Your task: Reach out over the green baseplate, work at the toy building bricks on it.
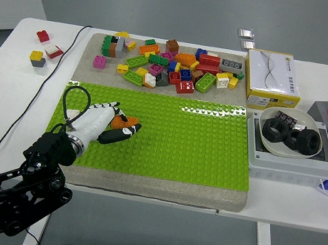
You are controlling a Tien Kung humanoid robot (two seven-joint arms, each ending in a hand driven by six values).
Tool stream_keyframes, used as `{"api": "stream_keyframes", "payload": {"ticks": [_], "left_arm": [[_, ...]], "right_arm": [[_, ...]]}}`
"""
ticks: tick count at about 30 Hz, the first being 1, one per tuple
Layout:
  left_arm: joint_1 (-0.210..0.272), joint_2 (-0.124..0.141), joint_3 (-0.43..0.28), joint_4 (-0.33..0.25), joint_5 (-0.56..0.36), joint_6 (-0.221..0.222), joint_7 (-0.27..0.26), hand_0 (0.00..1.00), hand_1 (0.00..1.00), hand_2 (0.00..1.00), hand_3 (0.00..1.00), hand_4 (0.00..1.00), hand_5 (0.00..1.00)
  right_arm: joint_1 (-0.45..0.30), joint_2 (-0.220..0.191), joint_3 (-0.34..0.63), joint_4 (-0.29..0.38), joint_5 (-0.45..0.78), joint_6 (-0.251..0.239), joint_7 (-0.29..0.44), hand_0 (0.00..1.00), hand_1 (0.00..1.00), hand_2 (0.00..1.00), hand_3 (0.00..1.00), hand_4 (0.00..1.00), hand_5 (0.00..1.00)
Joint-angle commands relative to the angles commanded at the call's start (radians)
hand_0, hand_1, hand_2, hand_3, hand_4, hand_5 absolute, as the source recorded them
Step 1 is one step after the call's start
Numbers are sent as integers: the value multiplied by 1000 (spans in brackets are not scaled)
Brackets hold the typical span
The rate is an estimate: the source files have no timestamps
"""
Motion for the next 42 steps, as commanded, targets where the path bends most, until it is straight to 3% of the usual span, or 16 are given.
{"api": "stream_keyframes", "payload": {"ticks": [15, 21, 36, 37, 40, 42], "left_arm": [[6, -3, 15, 22, 2, 6, -3, 998, 996, 998, 707, 780, 998], [8, -2, 9, 14, 9, 38, -37, 998, 994, 998, 700, 781, 998], [3, -8, -6, -57, 28, 60, -14, 998, 986, 998, 692, 793, 998], [6, -5, -15, -72, 27, 61, -13, 998, 982, 998, 719, 814, 958], [23, 14, -60, -127, 8, 58, -27, 998, 982, 998, 719, 814, 958], [42, 38, -99, -166, -5, 47, -44, 998, 982, 998, 719, 814, 958]], "right_arm": [[-1, 3, -13, 0, 13, -2, 0, 516, 729, 790, 786, 807, 869], [-1, 5, -9, 0, 9, -1, 0, 516, 730, 789, 784, 809, 870], [-5, 8, 8, 0, -1, 1, 3, 516, 727, 792, 786, 809, 872], [-5, 8, 7, 0, -2, 1, 3, 516, 726, 794, 787, 810, 873], [-6, 8, 5, 0, -4, 2, 3, 516, 726, 794, 787, 810, 873], [-9, 10, 3, 0, -1, 2, 3, 516, 726, 794, 787, 810, 873]]}}
